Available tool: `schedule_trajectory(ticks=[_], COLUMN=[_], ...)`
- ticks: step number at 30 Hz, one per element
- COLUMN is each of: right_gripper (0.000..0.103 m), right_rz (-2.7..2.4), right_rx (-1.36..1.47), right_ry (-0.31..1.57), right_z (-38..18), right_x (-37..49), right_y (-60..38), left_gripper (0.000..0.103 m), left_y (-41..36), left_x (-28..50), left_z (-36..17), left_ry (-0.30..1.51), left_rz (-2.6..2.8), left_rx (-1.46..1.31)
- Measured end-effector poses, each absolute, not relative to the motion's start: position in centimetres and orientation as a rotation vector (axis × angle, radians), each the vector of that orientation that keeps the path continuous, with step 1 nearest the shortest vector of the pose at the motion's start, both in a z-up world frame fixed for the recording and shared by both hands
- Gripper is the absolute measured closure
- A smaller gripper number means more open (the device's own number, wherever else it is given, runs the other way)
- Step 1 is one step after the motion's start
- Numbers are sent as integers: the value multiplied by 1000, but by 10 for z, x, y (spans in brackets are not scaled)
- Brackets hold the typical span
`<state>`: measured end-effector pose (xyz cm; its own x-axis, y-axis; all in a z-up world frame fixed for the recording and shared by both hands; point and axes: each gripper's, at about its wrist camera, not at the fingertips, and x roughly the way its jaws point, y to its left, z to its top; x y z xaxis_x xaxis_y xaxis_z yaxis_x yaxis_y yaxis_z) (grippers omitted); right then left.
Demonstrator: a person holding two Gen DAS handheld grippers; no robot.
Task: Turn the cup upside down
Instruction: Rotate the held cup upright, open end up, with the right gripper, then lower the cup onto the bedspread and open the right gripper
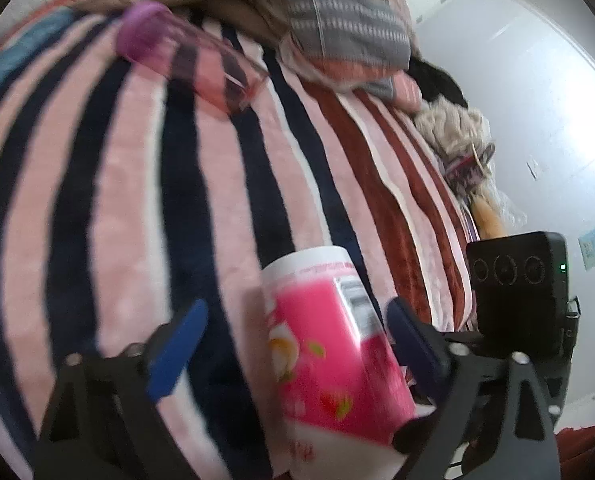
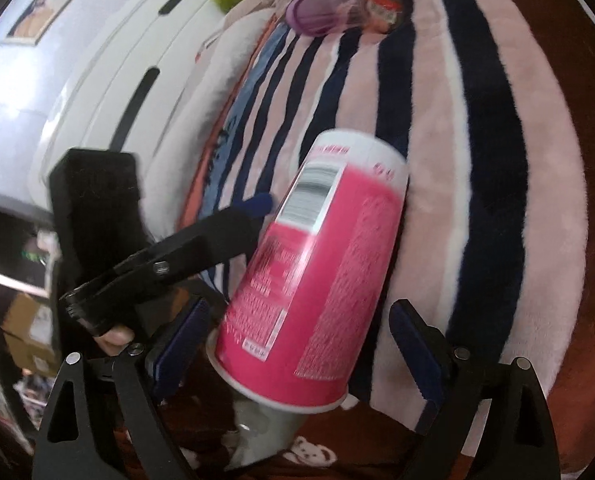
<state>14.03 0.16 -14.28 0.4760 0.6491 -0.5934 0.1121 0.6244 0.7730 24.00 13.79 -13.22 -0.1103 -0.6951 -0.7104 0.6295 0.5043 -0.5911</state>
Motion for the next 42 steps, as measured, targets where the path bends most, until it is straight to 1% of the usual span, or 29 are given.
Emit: schedule_trajectory(ticks=[1,2,4,5,6,7,8,9,11,14,16,19,24,27,35,42], right_gripper=[13,13,13,13,13,16,20,27,28,29,32,34,36,37,38,37], right_rz=[374,364,364,375,391,401,402,395,394,389,374,332,222,201,266,286], right_rx=[862,856,860,872,886,892,891,880,859,800,726,539,162,49,95,86], right_ry=[1046,1048,1055,1056,1057,1056,1059,1068,1069,1045,1014,952,826,761,726,733], right_z=[-144,-145,-148,-151,-153,-153,-153,-154,-154,-144,-130,-102,-75,-76,-81,-80], right_x=[142,144,146,147,149,150,152,153,154,157,160,165,156,142,109,97], right_y=[-1,-3,-7,-9,-10,-9,-9,-11,-10,-7,-5,5,32,42,41,52], left_gripper=[23,24,32,33,38,41,42,42,42,43,44,46,46,46,45,35], left_y=[132,129,121,119,118,117,117,117,119,124,123,127,130,132,140,150], left_x=[242,243,247,249,250,250,252,253,257,261,265,269,264,252,219,194], left_z=[-137,-139,-149,-152,-152,-152,-151,-149,-148,-130,-118,-93,-73,-73,-72,-71], left_ry=[1280,1302,1357,1376,1383,1388,1390,1389,1380,1305,1254,1143,1013,940,895,909], left_rz=[-1148,-1168,-1194,-1198,-1208,-1212,-1207,-1202,-1194,-1197,-1198,-1216,-1248,-1272,-1321,-1373], left_rx=[-74,-82,-95,-107,-119,-124,-125,-125,-125,-108,-97,-79,-34,23,93,100])
